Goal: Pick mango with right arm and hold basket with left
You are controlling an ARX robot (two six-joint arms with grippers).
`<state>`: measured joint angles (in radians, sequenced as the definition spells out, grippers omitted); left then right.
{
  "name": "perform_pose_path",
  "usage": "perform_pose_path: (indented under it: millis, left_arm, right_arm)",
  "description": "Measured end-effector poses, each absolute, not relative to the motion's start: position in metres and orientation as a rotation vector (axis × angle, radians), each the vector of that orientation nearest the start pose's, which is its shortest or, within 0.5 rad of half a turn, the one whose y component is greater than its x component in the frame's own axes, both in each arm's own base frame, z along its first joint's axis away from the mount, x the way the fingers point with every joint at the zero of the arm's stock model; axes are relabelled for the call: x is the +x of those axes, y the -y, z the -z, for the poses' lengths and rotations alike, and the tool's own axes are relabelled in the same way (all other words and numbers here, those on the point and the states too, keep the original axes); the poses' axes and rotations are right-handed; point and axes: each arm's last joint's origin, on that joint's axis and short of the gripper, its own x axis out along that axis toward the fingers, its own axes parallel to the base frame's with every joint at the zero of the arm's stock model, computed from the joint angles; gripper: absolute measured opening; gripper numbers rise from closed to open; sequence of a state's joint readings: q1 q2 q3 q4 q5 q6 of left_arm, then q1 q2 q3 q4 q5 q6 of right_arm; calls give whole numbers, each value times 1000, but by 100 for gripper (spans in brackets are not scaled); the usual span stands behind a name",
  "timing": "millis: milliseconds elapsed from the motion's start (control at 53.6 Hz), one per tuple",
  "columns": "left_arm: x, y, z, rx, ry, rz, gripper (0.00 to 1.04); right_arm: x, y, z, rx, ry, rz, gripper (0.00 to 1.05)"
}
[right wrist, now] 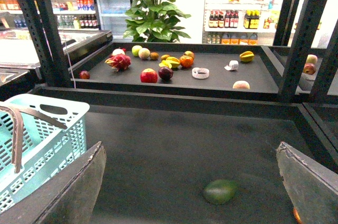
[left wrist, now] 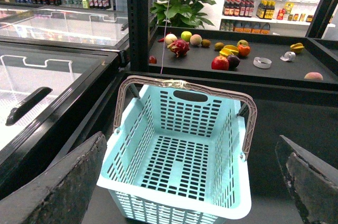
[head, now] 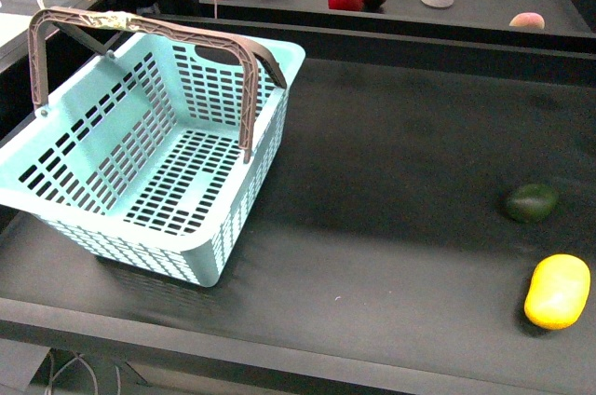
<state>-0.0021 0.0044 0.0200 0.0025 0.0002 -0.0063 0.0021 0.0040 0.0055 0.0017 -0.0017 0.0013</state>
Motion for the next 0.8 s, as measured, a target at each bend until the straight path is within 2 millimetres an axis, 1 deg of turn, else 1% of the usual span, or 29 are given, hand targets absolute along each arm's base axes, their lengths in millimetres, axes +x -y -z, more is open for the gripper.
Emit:
perform_pose_path:
  millis: [392,410,448,466,522,560,578,634,690,728,802]
  left_arm:
    - [97,0,-170,-6,18,2,97]
    - [97,0,-170,-6,17,-11,97]
    - [99,1,-170,-10,14,-96,97]
    - [100,1,-171,-13,14,-169,97]
    - [105,4,-170,-13,-4,-280,97]
    - [113,6,-169,2,-24,-374,97]
    - [118,7,-169,3,-32,-389,97]
    - [128,9,-170,-3,-44,-393,97]
    - [144,12,-174,-29,-46,-379,97]
    - [155,14,-177,-57,-52,-366,97]
    - [189,20,-179,-132,-106,-343,97]
  right_arm:
    - [98,0,-165,1,3,-4,96]
    - [98,0,-165,1,4,-4,96]
    - [98,0,-165,1,4,-4,96]
    - [98,0,-165,1,3,-4,96]
    - [98,0,-165,1,3,-3,96]
    - [98,0,-165,1,4,-4,96]
    - [98,0,-165,1,3,-4,96]
    - [98,0,-165,1,3,-4,96]
    - [98,0,-165,1,4,-4,96]
    - [98,0,-165,1,4,-4,96]
    - [98,0,-165,1,4,-4,96]
